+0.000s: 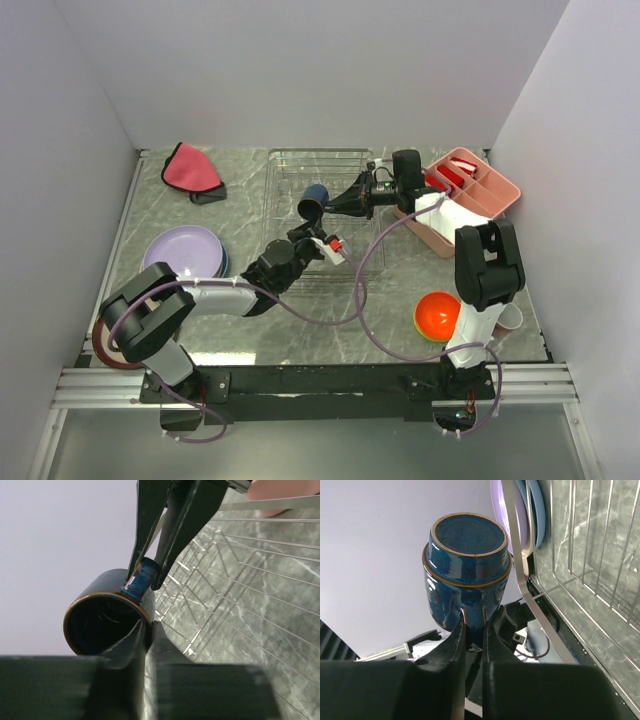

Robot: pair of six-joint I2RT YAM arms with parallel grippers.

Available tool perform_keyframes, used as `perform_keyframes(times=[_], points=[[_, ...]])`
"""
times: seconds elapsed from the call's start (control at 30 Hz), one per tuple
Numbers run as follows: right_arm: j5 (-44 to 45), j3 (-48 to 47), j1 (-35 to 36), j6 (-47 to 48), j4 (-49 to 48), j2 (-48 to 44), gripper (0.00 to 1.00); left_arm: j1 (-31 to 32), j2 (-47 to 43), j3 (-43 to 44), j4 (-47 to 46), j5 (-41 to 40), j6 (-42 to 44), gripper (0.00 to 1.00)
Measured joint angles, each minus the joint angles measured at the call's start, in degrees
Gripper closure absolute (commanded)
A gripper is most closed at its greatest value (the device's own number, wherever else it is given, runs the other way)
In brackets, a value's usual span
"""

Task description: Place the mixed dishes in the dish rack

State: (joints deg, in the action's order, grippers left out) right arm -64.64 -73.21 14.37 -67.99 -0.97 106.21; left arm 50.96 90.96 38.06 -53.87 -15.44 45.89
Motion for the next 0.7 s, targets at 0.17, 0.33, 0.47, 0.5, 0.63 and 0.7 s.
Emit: perform_keyframes(times=[0.17, 0.33, 0.47, 0.5, 0.63, 0.7], points=[[-0.4, -4.7, -0.5, 1.5, -1.4, 2.1, 1.00, -0.2, -0.2, 4.2, 3.0, -3.9, -0.9, 0.15], [-0.9, -22.2, -1.6, 10.3, -0.6, 10.2, 1.00, -3.7, -8.5, 6.3, 15.1, -5.5, -3.7, 0.02], [-0.3, -33.9, -2.0, 19.6, 2.2, 14.9, 1.00, -6.2, -20.2, 6.6, 26.5, -5.4, -6.9, 0.00], [0.1, -37.7, -2.0, 23.2, 4.5, 16.3, 1.00, -6.3, -22.9, 7.0, 29.5, -5.4, -8.1, 0.00], [3.8, -46.2, -1.3, 36.9, 9.5, 20.0, 1.00, -6.3, -29.2, 9.4, 38.6, -6.5, -12.9, 0.01], [5.4, -46.2, -0.8, 42.8, 10.8, 20.0, 1.00, -6.7, -30.1, 9.7, 41.5, -7.6, -14.7, 0.00]])
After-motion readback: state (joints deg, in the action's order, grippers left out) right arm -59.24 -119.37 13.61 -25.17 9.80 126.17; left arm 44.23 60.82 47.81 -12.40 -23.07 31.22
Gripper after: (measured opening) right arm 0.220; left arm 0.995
